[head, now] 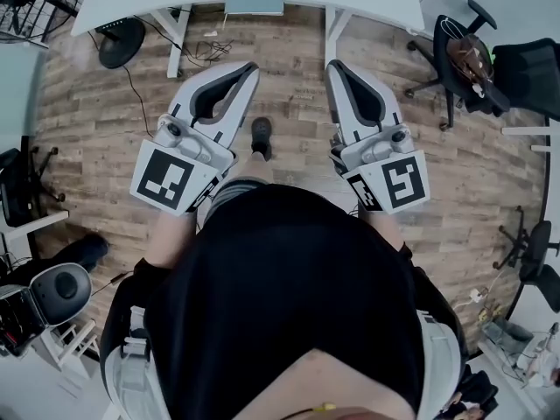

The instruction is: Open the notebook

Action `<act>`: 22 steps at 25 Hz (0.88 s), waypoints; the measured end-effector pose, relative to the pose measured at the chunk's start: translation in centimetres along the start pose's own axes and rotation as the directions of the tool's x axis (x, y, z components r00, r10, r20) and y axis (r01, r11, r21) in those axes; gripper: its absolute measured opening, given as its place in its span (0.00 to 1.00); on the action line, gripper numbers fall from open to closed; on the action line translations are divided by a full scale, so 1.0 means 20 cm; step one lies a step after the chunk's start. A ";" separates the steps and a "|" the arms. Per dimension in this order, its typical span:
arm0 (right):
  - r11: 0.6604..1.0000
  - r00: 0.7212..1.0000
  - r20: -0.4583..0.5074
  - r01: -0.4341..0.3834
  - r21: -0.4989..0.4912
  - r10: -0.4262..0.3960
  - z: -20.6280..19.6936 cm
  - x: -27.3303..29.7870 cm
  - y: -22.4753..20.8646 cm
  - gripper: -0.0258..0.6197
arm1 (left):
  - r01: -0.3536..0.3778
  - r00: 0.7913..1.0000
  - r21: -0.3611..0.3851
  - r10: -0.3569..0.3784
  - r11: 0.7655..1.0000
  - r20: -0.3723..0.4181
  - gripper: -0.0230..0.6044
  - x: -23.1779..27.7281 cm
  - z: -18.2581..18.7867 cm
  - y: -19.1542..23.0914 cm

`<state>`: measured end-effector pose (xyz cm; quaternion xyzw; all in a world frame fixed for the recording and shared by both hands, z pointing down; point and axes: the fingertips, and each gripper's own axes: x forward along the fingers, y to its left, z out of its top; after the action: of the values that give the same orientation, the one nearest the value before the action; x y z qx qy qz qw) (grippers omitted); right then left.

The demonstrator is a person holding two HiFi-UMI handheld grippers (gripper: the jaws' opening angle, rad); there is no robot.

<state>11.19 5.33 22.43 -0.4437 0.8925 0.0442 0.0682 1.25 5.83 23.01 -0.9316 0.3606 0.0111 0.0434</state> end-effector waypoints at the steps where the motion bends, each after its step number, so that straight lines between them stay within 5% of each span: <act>1: 1.000 1.000 -0.001 0.002 0.000 -0.002 -0.01 0.02 -0.02 0.04 | 0.003 1.000 0.000 -0.003 1.000 0.001 0.06 0.02 0.00 0.02; 22: 0.999 0.998 -0.029 0.052 -0.002 -0.052 -0.10 0.61 -0.36 0.05 | 0.044 0.999 -0.038 -0.044 0.998 -0.001 0.06 0.43 -0.08 0.59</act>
<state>9.51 -8.91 22.30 -0.4676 0.8814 0.0365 0.0562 -0.45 -8.79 23.28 -0.9400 0.3398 0.0159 0.0257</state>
